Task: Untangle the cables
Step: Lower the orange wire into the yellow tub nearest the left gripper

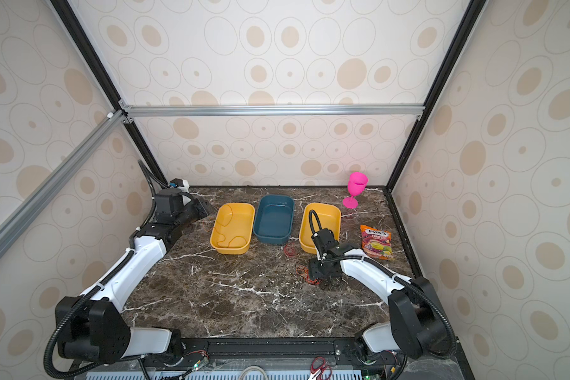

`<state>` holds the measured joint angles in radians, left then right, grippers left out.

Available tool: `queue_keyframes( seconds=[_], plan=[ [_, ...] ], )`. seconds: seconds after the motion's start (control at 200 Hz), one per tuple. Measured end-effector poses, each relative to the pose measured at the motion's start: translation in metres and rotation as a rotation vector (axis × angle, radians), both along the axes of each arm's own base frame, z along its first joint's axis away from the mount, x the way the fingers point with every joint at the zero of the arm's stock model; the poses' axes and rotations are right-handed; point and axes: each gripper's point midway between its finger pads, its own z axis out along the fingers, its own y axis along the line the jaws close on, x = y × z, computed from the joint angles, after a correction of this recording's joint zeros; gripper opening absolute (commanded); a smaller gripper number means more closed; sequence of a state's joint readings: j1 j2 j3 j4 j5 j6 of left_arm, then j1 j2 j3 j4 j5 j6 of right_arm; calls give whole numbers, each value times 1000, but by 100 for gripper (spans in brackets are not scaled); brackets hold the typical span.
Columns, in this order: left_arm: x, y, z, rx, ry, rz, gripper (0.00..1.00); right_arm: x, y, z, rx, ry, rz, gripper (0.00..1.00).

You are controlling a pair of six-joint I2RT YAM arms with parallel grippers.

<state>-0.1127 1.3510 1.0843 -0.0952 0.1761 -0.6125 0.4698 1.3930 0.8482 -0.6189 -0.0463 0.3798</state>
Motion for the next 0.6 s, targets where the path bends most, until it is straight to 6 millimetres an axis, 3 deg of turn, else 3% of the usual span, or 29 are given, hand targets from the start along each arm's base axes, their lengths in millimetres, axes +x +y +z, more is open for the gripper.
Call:
queue_keyframes(
  seconds=[0.13, 0.43, 0.6],
  plan=[
    [4, -7, -13, -32, 23, -24, 0, 1, 1, 0, 5, -4, 1, 67],
    [12, -45, -86, -92, 200, -88, 0, 1, 1, -1, 4, 1, 0, 67],
    [8, -58, -103, -131, 244, -93, 0, 2, 2, -2, 7, 1, 0, 67]
  ],
)
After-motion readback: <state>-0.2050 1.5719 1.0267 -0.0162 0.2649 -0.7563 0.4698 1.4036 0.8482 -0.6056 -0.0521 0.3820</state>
